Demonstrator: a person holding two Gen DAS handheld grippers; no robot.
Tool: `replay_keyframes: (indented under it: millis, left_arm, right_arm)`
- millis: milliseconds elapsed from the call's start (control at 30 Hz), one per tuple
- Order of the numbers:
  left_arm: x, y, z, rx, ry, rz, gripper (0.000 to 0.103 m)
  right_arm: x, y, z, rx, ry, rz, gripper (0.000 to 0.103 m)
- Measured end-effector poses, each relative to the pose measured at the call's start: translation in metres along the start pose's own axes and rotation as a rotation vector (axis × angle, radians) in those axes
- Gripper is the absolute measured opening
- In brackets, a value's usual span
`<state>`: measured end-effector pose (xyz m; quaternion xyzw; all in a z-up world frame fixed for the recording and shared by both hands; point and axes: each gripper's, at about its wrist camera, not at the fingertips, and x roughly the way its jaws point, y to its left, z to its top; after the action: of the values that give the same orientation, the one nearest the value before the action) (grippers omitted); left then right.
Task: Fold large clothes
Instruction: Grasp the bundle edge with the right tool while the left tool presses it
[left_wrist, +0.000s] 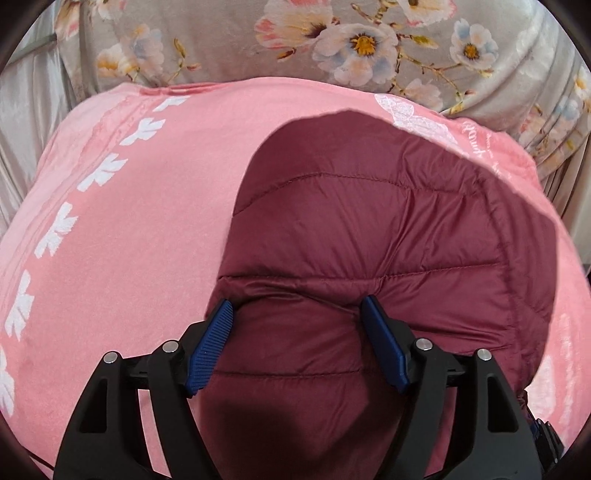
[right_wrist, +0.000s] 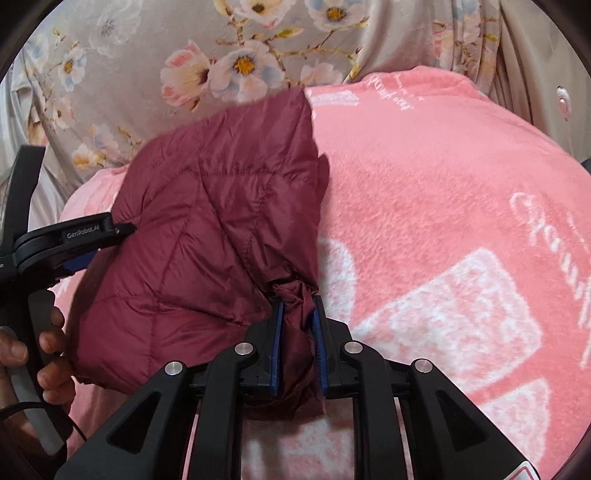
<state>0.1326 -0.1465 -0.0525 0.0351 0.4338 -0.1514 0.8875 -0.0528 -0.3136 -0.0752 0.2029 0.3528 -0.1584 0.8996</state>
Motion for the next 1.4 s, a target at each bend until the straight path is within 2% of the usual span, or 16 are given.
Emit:
replay_keyframes:
  millis: [100,200,300,367,533,633,767,867,1067,1400]
  left_arm:
    - [-0.019,0.011,0.017,-0.042,-0.039,-0.03,0.069]
    - [-0.038,0.014,0.047,-0.059,-0.105,-0.045,0.069]
    - [-0.049,0.004,0.079,-0.041,-0.171,-0.028,0.069]
    - [-0.048,-0.004,0.095,-0.033,-0.177,-0.018,0.069]
    - [-0.017,-0.018,0.11,-0.024,-0.127,0.004,0.069]
    - [0.012,-0.023,0.105,-0.016,-0.074,0.008,0.068]
    - [0.042,-0.029,0.092,-0.003,-0.035,0.02,0.07]
    - [0.058,-0.032,0.085,0.001,-0.024,0.024,0.071]
    - [0.07,-0.042,0.075,0.029,-0.051,0.056,0.074]
    - [0.086,-0.047,0.065,0.049,-0.091,0.092,0.082]
  right_arm:
    - [-0.033,0.002,0.017,-0.007,-0.088,-0.011,0.017]
    - [-0.057,0.022,0.051,-0.076,-0.188,-0.022,0.017]
    - [-0.051,0.053,0.086,-0.176,-0.236,-0.017,0.017]
    - [-0.034,0.073,0.103,-0.245,-0.244,-0.016,0.017]
    - [0.031,0.1,0.127,-0.323,-0.181,-0.077,0.017]
    - [0.063,0.092,0.13,-0.291,-0.133,-0.119,0.017]
    - [0.091,0.067,0.125,-0.21,-0.066,-0.118,0.016]
    - [0.104,0.055,0.122,-0.177,-0.047,-0.11,0.016]
    - [0.12,0.039,0.119,-0.125,-0.016,-0.074,0.016]
    - [0.134,0.031,0.114,-0.08,0.018,-0.034,0.016]
